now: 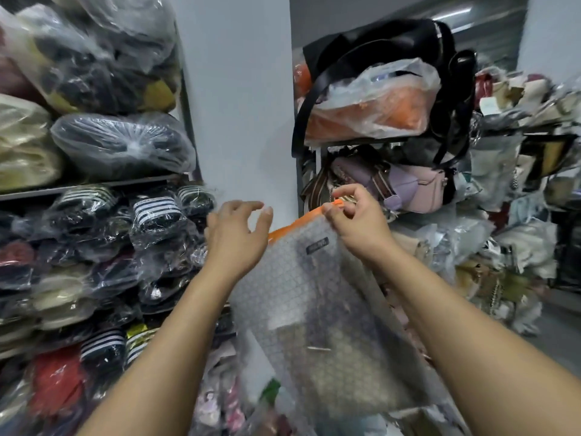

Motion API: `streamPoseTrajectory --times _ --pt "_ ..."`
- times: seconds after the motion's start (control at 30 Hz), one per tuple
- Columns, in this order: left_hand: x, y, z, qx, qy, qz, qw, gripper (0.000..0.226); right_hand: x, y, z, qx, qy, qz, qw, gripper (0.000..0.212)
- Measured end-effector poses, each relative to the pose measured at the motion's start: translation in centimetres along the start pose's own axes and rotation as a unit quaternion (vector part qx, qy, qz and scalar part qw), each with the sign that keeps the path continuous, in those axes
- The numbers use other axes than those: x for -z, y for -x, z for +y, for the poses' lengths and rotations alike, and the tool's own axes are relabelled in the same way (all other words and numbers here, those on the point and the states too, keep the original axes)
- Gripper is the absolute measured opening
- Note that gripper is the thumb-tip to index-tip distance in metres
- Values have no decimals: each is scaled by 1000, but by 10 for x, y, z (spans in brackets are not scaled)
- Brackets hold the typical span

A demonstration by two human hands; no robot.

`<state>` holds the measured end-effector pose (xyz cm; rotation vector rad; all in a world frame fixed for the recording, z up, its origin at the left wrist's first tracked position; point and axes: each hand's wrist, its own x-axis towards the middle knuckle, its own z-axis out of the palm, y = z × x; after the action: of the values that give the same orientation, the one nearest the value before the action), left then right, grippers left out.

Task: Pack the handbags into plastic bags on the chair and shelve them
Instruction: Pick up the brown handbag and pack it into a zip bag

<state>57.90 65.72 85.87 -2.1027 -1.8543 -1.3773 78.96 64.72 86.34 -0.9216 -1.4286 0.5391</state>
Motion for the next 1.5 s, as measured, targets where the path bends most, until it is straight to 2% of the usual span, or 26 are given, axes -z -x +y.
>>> streamPoseTrajectory --times 0.07,0.1,0.27,0.4,0.47,0.53,0.63,0.77,1.0,1.13,1.3,1.5 --pt "-6 -1 18 -118 47 -49 991 48 -1 0 -4 -16 -9 -3 1000 22" --pt "-9 0 26 -148 53 -70 985 46 0 0 -7 -28 -19 -3 999 22" --pt "-26 -7 44 -150 168 -124 966 18 17 -1 -17 -108 -105 1 989 14" --pt "-33 -14 52 -161 157 -103 969 9 30 8 -23 -158 -179 -11 971 9" --pt "-34 -14 54 -165 135 -99 972 9 31 10 -24 -167 -171 -4 971 9" --pt "-34 -16 55 -145 111 -115 976 10 28 11 -24 -163 -146 1 976 9" --pt "-30 -20 55 -120 179 -155 964 15 20 7 -25 -154 -136 12 979 7" --pt "-20 -30 57 -172 183 -127 960 14 15 -5 -28 -88 -59 -12 994 7" --pt "-30 -29 66 -96 361 -142 917 13 34 -29 -18 -30 10 -67 997 9" --pt "-35 -26 92 -82 361 -82 925 8 56 -43 -12 -8 9 -120 993 17" --pt "-50 -31 124 -66 349 -35 934 10 80 -63 -2 4 -30 -143 989 12" --pt "-70 -44 134 -68 185 -28 980 12 99 -82 20 0 -81 -126 989 14"
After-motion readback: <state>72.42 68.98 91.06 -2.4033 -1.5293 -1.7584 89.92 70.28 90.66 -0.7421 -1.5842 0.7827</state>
